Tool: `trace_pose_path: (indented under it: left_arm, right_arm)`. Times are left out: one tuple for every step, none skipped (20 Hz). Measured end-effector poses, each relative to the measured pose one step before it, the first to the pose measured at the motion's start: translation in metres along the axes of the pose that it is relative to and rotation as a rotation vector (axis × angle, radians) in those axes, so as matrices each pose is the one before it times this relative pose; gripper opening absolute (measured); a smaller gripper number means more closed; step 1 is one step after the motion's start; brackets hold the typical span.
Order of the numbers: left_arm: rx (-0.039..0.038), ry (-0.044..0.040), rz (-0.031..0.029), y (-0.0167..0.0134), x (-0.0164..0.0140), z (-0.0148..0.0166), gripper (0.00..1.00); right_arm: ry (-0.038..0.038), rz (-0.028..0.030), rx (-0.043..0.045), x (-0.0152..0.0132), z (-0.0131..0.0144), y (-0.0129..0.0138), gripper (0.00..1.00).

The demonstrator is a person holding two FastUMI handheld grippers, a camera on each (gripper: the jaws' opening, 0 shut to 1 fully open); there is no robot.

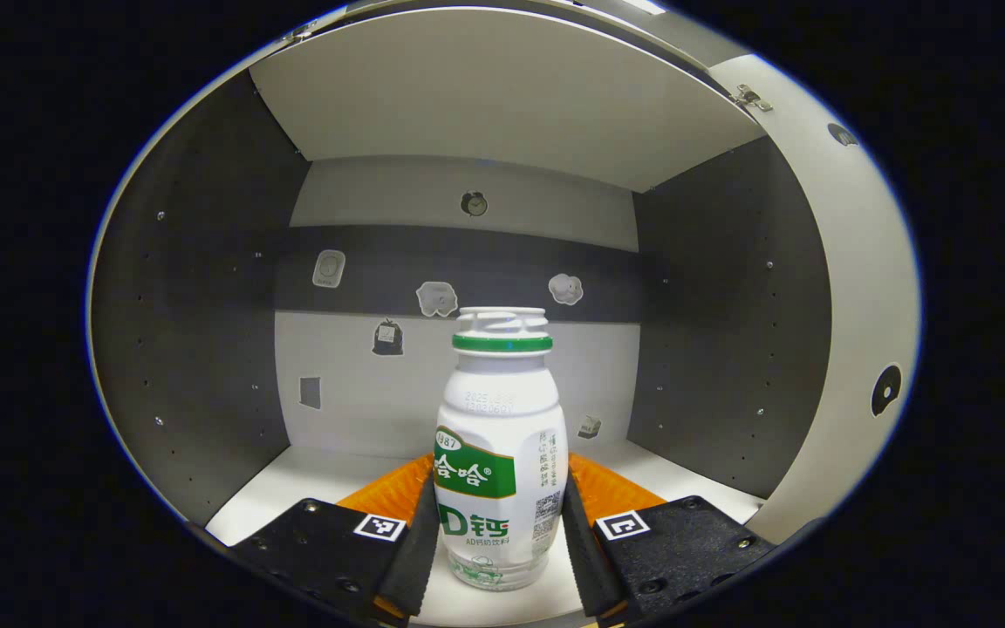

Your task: Grasp the bottle in the cabinet with the left hand and place it on the coaster, then close the right door with the right hand and the left door with the left hand.

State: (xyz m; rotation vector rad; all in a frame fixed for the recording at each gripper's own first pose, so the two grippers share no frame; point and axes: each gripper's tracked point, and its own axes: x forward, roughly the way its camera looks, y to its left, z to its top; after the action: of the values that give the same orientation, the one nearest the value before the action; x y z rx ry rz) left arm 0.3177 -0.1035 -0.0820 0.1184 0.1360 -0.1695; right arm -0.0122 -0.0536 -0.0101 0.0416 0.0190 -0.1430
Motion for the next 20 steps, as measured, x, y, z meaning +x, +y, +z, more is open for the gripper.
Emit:
trace_pose_path:
  left_arm:
    - [0.00762, -0.01359, -0.00057, 0.00039, -0.00491, 0.00632, 0.65]
    - [0.00661, -0.01215, 0.00059, 0.00024, -0.01039, 0.00732, 0.65]
    - [0.00388, -0.01047, -0.00231, -0.00067, -0.01071, 0.00767, 0.65]
    - [0.00021, -0.01064, -0.00432, -0.00119, -0.00867, 0.00614, 0.65]
    - [-0.00107, -0.01300, -0.00406, 0.00028, -0.00705, 0.00575, 0.65]
    - [-0.00150, -0.01107, -0.00090, 0.00118, -0.00716, 0.00531, 0.65]
    - [-0.00337, -0.01045, -0.00125, 0.00112, -0.00919, 0.00566, 0.65]
    - [-0.00456, -0.01004, -0.00140, 0.00054, -0.00969, 0.00614, 0.65]
    - [-0.00554, -0.00733, 0.00139, 0.00168, -0.01025, 0.00485, 0.65]
    - [-0.00686, -0.00447, 0.00062, 0.00230, -0.01099, 0.00380, 0.64]
    - [-0.00839, -0.00357, 0.00047, 0.00167, -0.01295, 0.00476, 0.64]
    - [-0.00875, -0.00328, 0.00035, 0.00183, -0.01547, 0.00292, 0.65]
    - [-0.00918, -0.00135, 0.00024, 0.00207, -0.01309, 0.00008, 0.65]
    - [-0.00903, -0.00357, 0.00043, 0.00103, -0.01349, -0.00123, 0.65]
    - [-0.00452, -0.00384, 0.00453, 0.00260, -0.01494, -0.00100, 0.65]
    - [0.00241, -0.00404, 0.00961, 0.00369, -0.01519, -0.00177, 0.65]
    - [0.00922, -0.00325, 0.01206, 0.00430, -0.01296, -0.00459, 0.65]
    - [0.01337, -0.00433, 0.01084, 0.00418, -0.01256, -0.00558, 0.65]
    - [0.01705, -0.00782, 0.01398, 0.00457, -0.01147, -0.00495, 0.65]
    - [0.01695, -0.01105, 0.01498, 0.00244, -0.00827, -0.00485, 0.65]
  right_arm:
    - [-0.00201, 0.00277, -0.00264, -0.00058, -0.00015, 0.00135, 0.92]
    - [-0.00224, 0.00415, -0.00211, -0.00068, 0.00037, 0.00189, 0.92]
    - [-0.00029, 0.00435, -0.00153, -0.00081, 0.00003, 0.00125, 0.92]
    - [-0.00086, 0.00714, -0.00086, -0.00088, -0.00003, 0.00195, 0.92]
    - [-0.00002, 0.00568, -0.00025, -0.00178, -0.00030, 0.00183, 0.98]
    - [-0.00043, 0.00622, -0.00088, -0.00148, -0.00011, 0.00156, 0.98]
    - [-0.00236, 0.00713, -0.00164, -0.00163, 0.00121, 0.00208, 0.92]
    - [-0.00410, 0.00663, -0.00268, -0.00223, 0.00080, 0.00205, 0.92]
    - [-0.00378, 0.00436, -0.00327, -0.00141, 0.00110, 0.00093, 0.92]
    - [-0.00237, 0.00422, -0.00284, -0.00112, 0.00085, 0.00124, 0.92]
    - [-0.00085, 0.00486, -0.00222, -0.00127, 0.00041, 0.00127, 0.92]
    - [0.00052, 0.00466, -0.00208, -0.00042, 0.00024, 0.00092, 0.98]
    - [0.00045, 0.00452, -0.00301, -0.00085, 0.00031, 0.00111, 0.92]
    - [0.00064, 0.00435, -0.00361, 0.00001, -0.00059, 0.00053, 0.92]
    - [0.00023, 0.00532, -0.00327, -0.00011, 0.00031, 0.00124, 0.92]
    - [0.00003, 0.00536, -0.00197, 0.00022, -0.00036, 0.00093, 0.92]
    - [-0.00147, 0.00331, -0.00069, 0.00057, 0.00084, 0.00108, 0.92]
    - [-0.00196, 0.00399, -0.00154, 0.00023, 0.00015, 0.00115, 0.92]
    - [-0.00192, 0.00736, -0.00182, -0.00044, 0.00090, 0.00276, 0.92]
    - [-0.00214, 0.01018, -0.00089, 0.00045, 0.00140, 0.00280, 0.92]
